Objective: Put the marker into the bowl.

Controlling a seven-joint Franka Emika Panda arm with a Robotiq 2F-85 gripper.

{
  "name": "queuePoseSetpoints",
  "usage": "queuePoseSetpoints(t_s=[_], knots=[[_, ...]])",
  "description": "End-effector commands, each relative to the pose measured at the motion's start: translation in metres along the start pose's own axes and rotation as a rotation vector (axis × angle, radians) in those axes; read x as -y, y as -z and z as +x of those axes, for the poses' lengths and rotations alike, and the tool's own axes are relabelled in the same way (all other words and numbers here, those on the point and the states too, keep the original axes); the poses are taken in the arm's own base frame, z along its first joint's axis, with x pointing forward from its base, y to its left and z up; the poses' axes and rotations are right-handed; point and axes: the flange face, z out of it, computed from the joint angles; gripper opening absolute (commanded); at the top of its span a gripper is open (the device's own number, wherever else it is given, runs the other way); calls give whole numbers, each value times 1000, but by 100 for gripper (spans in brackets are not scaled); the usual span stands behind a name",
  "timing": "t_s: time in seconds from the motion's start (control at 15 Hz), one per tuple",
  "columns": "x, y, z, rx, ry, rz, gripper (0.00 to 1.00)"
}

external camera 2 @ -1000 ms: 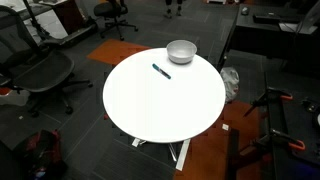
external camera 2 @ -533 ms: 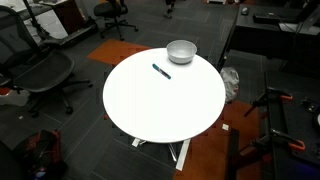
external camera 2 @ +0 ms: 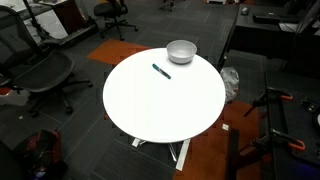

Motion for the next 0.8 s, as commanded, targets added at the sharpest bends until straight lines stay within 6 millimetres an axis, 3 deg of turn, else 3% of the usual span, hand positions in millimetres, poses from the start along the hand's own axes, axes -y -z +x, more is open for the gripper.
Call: queuePoseSetpoints(t_s=[0.0,0.4,0.73], knots=[[-10,-5,39,50,-61,-18,100],[-11,-19,94,58,-195,7,100],[-5,-58,148,-18,-309,19,100]])
